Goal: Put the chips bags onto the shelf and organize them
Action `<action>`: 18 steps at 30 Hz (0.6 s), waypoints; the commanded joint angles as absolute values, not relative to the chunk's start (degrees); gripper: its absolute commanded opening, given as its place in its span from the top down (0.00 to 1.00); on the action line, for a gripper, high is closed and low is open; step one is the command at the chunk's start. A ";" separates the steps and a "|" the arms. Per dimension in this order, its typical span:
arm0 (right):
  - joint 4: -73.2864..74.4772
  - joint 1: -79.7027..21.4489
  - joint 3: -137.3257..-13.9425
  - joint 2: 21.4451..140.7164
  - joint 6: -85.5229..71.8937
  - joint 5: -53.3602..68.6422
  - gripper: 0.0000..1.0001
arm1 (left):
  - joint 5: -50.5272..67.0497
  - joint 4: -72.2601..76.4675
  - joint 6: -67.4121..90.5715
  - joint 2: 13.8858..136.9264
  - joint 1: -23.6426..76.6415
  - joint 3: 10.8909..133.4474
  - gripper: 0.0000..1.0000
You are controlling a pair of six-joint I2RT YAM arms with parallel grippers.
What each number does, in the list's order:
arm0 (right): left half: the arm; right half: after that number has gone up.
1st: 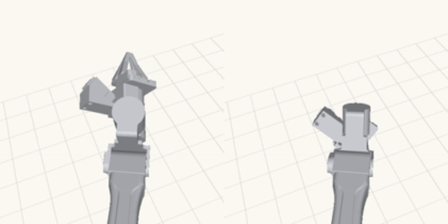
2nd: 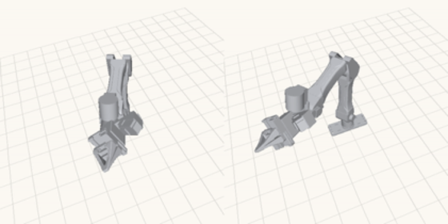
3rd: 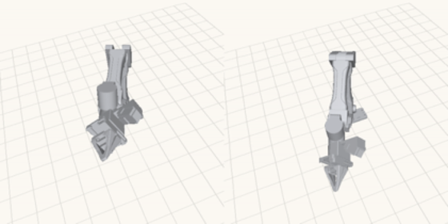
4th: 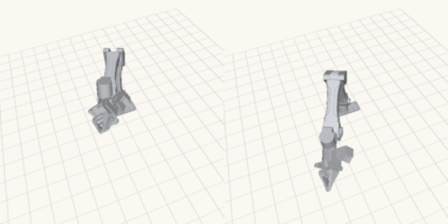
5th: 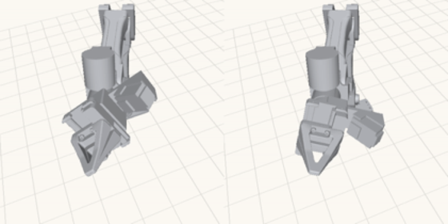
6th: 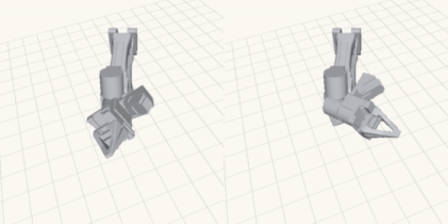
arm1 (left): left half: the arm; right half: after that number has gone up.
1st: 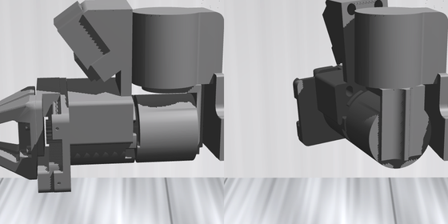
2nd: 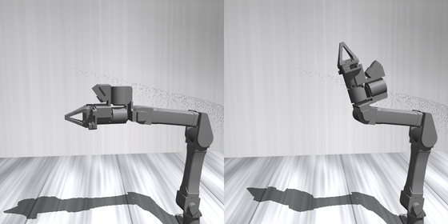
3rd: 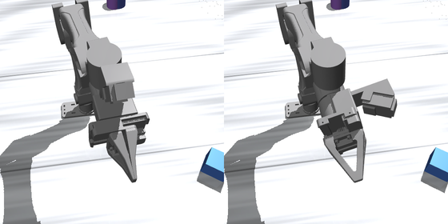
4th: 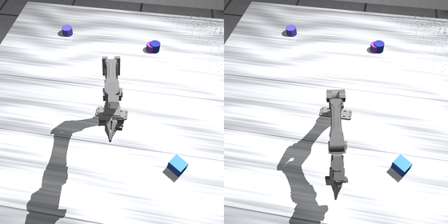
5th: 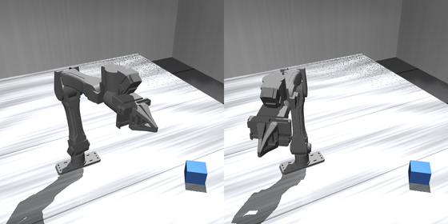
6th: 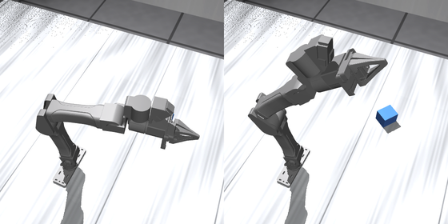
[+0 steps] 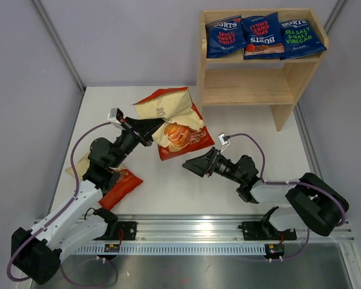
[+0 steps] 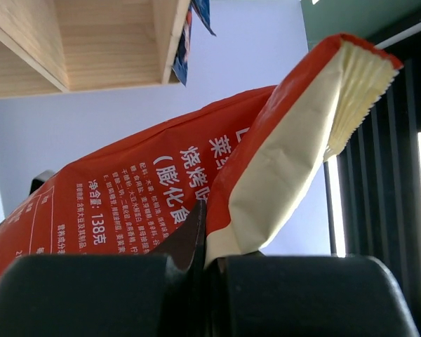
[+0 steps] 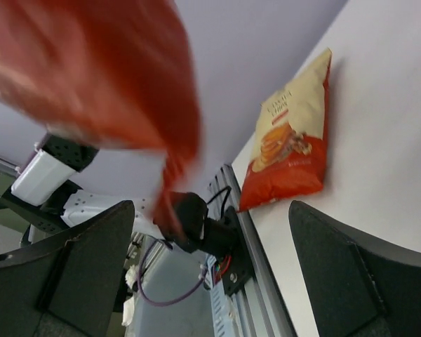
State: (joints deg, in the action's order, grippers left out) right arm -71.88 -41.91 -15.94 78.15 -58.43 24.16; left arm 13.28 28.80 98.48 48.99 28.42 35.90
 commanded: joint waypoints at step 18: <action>-89.47 -42.63 -23.11 71.38 -47.11 11.87 0.13 | 8.62 38.06 104.41 53.44 37.09 37.71 1.00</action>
